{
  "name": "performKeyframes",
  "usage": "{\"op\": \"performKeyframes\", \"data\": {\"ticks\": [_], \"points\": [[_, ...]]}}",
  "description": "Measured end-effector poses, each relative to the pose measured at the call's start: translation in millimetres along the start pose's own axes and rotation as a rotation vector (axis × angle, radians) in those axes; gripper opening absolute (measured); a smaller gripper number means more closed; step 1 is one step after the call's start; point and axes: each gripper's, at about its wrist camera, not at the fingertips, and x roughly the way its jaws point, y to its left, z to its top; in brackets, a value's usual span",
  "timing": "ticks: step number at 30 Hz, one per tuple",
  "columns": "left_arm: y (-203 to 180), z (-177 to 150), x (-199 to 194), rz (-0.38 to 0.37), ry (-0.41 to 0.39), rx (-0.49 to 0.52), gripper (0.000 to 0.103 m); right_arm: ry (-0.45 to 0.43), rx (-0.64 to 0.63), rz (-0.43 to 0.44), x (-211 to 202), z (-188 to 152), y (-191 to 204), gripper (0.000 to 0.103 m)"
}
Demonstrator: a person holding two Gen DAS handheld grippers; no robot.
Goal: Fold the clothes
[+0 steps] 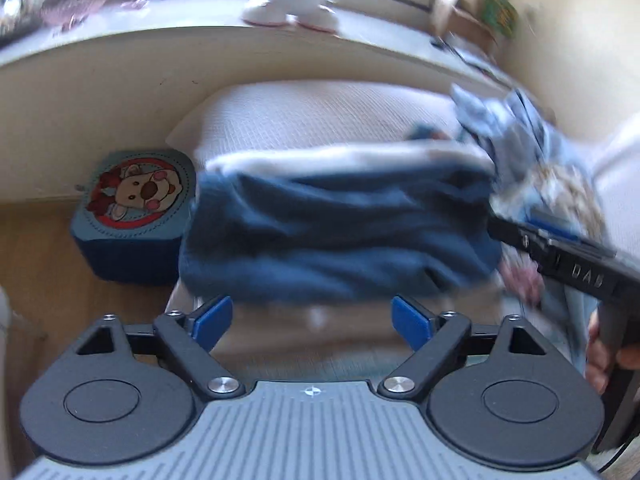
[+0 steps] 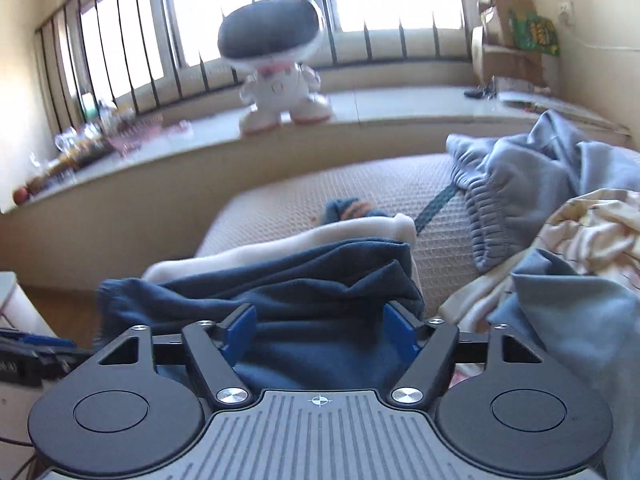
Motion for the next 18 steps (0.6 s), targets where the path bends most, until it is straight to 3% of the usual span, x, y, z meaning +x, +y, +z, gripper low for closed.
{"op": "performKeyframes", "data": {"ticks": [2,5,9,14,18], "points": [[-16.6,-24.3,-16.7,0.015,0.027,0.028,0.091,0.003,0.003,0.005,-26.1,-14.9,1.1,0.08],[-31.9,-63.1,-35.3,0.01,0.069,0.011,0.091,0.058,-0.033,-0.014,-55.3,-44.7,0.8,0.081],[-48.2,-112.5,-52.4,-0.006,0.067,-0.019,0.091,0.13,-0.087,-0.055,-81.6,-82.3,-0.4,0.082],[-72.0,-159.2,-62.9,0.04,0.07,0.024,0.092,0.181,-0.013,-0.067,-106.6,-118.0,-11.4,0.084],[-83.7,-178.8,-64.8,0.072,0.094,0.066,0.095,0.232,0.07,-0.051,-117.4,-140.9,-17.9,0.085]]}}
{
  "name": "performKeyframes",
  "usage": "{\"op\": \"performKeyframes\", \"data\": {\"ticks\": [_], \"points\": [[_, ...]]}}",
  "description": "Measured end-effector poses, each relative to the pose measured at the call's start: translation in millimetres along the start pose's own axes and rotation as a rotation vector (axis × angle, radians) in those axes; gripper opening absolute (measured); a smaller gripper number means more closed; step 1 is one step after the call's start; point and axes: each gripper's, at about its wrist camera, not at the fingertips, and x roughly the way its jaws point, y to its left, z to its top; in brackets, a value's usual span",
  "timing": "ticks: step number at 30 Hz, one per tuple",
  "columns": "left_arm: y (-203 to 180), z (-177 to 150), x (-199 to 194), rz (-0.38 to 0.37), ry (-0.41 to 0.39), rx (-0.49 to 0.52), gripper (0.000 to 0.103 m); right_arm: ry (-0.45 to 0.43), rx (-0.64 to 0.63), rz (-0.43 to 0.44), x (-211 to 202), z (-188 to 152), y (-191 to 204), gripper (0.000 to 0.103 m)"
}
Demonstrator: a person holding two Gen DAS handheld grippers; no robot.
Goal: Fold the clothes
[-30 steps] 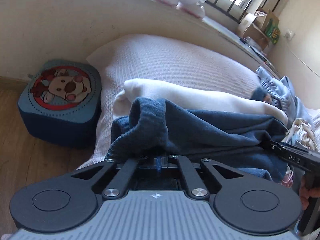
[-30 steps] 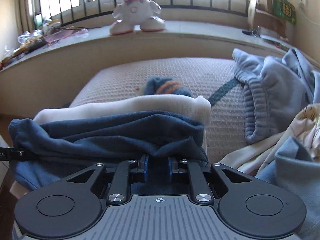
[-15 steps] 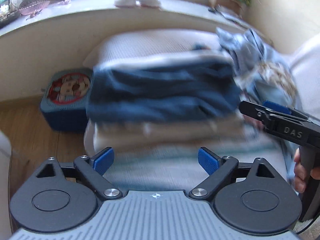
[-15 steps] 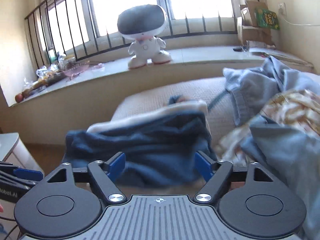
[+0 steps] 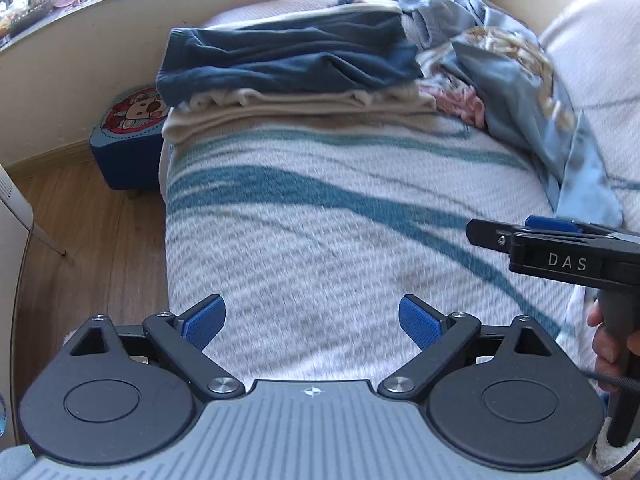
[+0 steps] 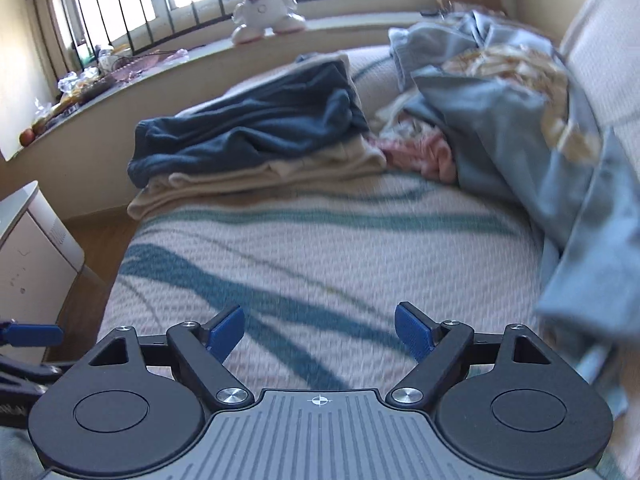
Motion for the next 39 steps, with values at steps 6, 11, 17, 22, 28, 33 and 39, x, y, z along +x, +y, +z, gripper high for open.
{"op": "performKeyframes", "data": {"ticks": [6,11,17,22,28,33,39], "points": [[-3.1,-5.2,6.1,0.036,0.029,-0.005,0.1,0.086,0.002,0.018,5.4,-21.8,3.8,0.085],[-1.0,-12.7,21.6,0.027,0.093,-0.029,0.101,0.131,0.009,0.008,16.2,-29.3,2.7,0.085],[-1.1,-17.7,39.0,0.03,0.147,-0.04,0.103,0.141,0.0,0.01,23.1,-32.0,0.4,0.091],[1.5,-20.0,46.6,0.007,0.16,-0.067,0.103,0.145,-0.013,0.005,28.5,-32.0,1.3,0.095],[2.2,-21.0,49.3,0.002,0.158,-0.077,0.103,0.143,-0.024,0.004,31.5,-32.0,4.3,0.099],[3.3,-21.8,49.8,-0.003,0.15,-0.091,0.103,0.143,-0.036,0.0,32.5,-32.8,6.3,0.1],[2.5,-23.8,49.4,0.003,0.14,-0.096,0.103,0.143,-0.04,-0.01,32.9,-33.6,7.7,0.1]]}}
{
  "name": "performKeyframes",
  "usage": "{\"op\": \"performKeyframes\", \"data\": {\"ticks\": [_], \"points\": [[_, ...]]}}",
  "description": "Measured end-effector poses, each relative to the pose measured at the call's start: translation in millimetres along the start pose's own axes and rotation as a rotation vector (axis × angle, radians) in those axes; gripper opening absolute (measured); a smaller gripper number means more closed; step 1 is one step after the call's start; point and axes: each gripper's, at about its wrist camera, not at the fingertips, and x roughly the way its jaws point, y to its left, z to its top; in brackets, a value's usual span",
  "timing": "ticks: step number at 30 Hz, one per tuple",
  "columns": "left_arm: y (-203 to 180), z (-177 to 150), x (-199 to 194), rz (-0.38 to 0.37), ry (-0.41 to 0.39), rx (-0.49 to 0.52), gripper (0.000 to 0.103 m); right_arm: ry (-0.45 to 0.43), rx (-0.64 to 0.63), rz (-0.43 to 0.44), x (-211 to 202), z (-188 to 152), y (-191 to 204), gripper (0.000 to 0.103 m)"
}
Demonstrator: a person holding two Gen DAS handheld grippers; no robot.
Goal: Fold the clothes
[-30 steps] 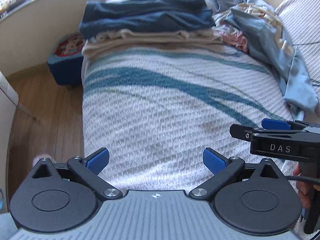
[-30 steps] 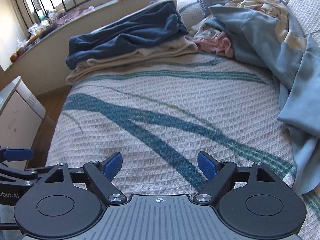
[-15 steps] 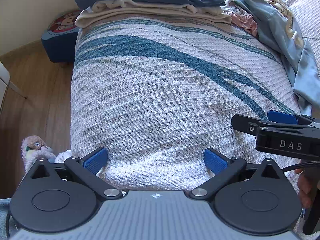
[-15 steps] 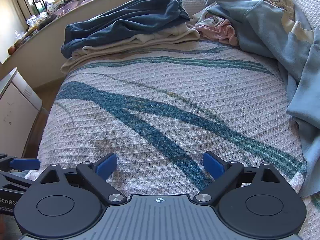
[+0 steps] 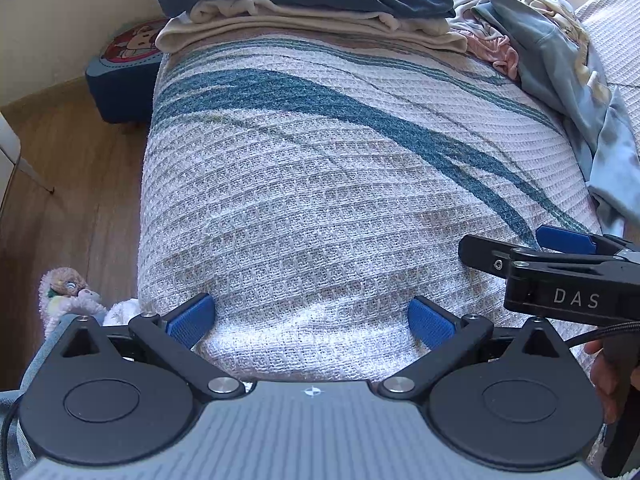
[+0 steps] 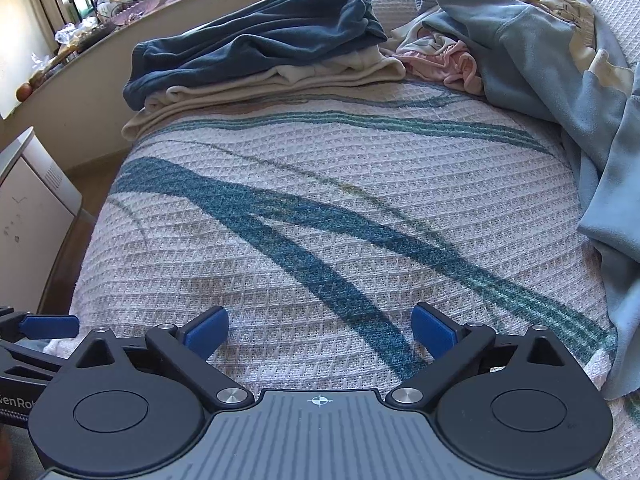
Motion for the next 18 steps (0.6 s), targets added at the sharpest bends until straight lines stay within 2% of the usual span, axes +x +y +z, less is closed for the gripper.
{"op": "performKeyframes", "data": {"ticks": [18], "points": [[-0.4,-1.8,-0.2,0.003,-0.008,0.001,0.103,-0.001,-0.006,-0.009,1.1,-0.6,0.6,0.101]]}}
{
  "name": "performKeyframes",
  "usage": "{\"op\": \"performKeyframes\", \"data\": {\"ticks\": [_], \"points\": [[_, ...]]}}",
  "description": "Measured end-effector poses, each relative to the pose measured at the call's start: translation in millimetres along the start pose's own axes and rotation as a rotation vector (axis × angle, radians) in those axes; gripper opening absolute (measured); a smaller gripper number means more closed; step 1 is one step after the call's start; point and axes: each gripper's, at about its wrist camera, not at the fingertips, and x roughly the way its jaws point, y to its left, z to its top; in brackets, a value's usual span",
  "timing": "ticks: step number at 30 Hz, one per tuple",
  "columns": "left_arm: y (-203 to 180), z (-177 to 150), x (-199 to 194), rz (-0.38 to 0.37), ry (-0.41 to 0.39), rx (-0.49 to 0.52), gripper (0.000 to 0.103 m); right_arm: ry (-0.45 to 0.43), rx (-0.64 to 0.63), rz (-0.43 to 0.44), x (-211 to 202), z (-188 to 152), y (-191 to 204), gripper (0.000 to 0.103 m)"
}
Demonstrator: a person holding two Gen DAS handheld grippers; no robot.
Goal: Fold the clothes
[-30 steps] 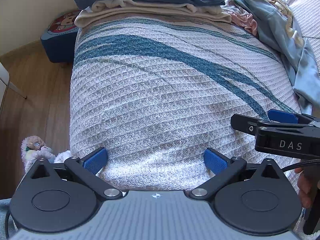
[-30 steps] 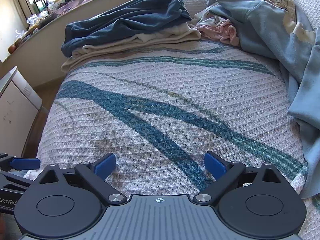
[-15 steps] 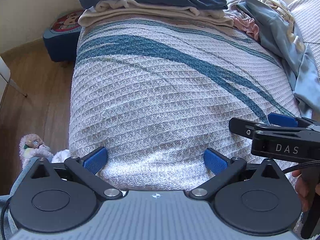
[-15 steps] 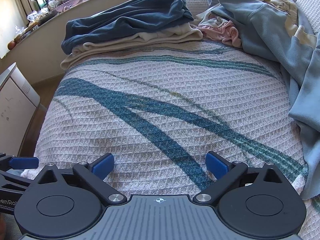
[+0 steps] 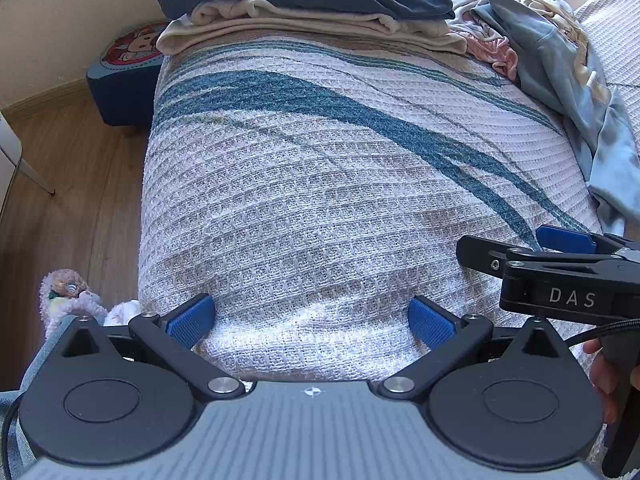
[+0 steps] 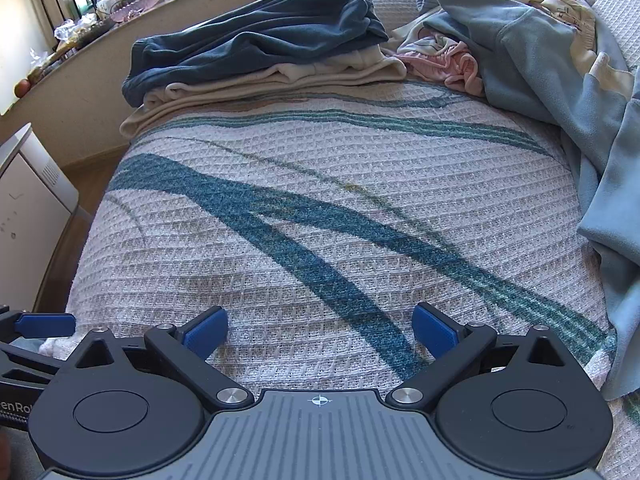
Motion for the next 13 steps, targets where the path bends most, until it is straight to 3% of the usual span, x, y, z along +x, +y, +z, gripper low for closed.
{"op": "performKeyframes", "data": {"ticks": [13], "points": [[-0.3,-0.5,-0.5,0.0,0.0,0.002,0.103,0.001,-0.001,-0.002,1.8,0.2,0.3,0.103]]}}
